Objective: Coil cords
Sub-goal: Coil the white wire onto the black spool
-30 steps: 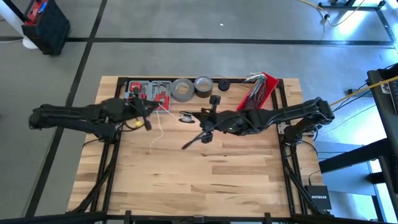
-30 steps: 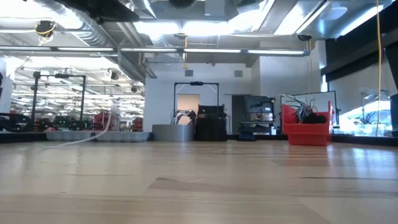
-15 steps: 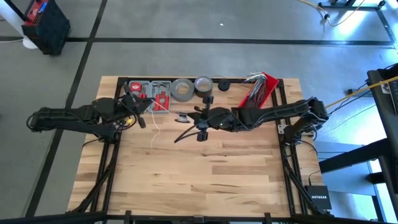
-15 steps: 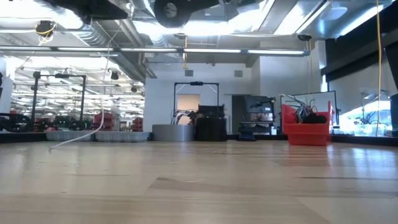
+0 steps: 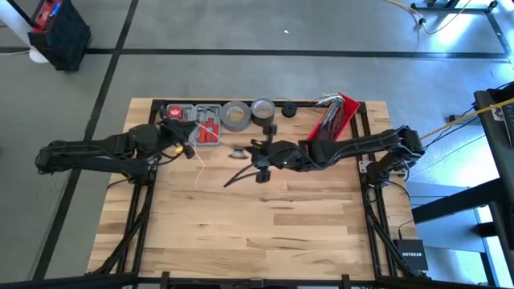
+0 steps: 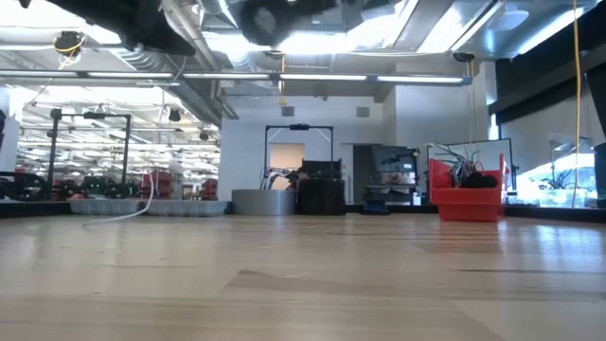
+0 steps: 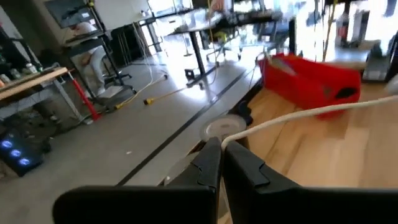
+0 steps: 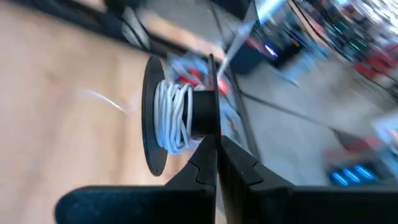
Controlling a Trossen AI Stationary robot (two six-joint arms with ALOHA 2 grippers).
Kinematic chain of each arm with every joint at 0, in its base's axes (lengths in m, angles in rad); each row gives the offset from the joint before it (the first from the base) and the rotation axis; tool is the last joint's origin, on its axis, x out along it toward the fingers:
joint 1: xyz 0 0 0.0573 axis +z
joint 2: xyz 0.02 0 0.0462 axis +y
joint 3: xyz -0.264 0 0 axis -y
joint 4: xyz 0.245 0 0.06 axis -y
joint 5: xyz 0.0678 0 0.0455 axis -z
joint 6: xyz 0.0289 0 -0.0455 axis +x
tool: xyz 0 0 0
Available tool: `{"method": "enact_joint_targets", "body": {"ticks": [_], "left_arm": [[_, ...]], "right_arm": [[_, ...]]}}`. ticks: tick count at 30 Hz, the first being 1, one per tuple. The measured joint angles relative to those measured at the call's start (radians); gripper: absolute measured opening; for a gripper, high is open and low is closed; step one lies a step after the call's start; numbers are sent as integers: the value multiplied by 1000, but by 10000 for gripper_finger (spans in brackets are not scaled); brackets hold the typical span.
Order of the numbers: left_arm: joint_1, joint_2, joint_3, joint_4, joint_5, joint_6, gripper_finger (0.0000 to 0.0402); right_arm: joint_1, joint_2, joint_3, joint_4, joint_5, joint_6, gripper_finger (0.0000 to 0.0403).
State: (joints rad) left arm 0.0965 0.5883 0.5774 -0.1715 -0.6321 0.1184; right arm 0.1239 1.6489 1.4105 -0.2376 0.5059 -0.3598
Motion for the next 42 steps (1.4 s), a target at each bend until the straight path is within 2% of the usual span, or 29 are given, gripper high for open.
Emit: {"method": "enact_joint_targets", "body": {"ticks": [2,5,11,16,21,25,28,33,42], "left_arm": [[-10,-15,0,12,22,-28,5],[-30,-25,0,57,112,-55,5],[-70,11,0,131,203,-73,5],[-97,93,0,217,229,-76,5],[-118,200,0,298,238,-35,5],[-123,293,0,382,238,2,5],[-123,360,1,437,238,20,5],[-118,448,2,485,233,63,5],[-75,501,6,517,237,68,5]], "right_arm": [[-10,0,0,-49,76,0,5],[-24,14,1,-74,155,12,5],[-69,101,0,-4,188,4,5],[-131,185,0,163,205,-7,5],[-179,233,0,331,100,18,5],[-210,237,0,423,-69,115,5],[-219,237,0,478,-153,173,5],[-216,229,-1,557,-196,178,5],[-216,123,-4,516,-210,164,5]]}}
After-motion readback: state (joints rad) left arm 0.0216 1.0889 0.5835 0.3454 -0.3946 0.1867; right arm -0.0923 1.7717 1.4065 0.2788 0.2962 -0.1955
